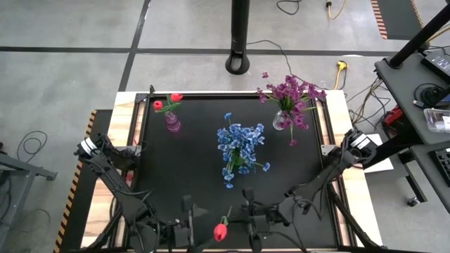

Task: Sort flowers into vase by color
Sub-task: Put the pink tulip into the violet vase

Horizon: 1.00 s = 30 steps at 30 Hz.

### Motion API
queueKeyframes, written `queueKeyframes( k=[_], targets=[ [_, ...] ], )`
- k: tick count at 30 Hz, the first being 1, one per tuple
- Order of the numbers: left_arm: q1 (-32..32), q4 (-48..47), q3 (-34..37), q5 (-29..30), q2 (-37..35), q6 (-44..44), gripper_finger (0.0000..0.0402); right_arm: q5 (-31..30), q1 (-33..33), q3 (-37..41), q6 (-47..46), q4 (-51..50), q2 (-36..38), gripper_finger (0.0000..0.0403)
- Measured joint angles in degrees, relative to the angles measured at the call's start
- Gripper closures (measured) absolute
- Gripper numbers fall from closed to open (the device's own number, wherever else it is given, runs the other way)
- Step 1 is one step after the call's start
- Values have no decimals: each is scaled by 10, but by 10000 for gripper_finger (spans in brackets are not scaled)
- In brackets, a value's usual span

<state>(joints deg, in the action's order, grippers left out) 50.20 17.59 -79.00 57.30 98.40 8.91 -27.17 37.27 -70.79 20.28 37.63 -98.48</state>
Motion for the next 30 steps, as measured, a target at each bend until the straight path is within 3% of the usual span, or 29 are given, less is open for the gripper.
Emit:
queueKeyframes(
  k=[12, 24, 30],
  targets=[
    [-28, 4, 0, -13, 1, -6, 148, 1, -5, 0, -3, -1, 1, 385],
    [-29, 4, 0, -13, 1, -6, 325, 1, -6, 0, -15, 2, 1, 381],
    [-29, 4, 0, -13, 1, 6, 389, 0, -6, -2, -28, 0, 3, 318]
  ],
)
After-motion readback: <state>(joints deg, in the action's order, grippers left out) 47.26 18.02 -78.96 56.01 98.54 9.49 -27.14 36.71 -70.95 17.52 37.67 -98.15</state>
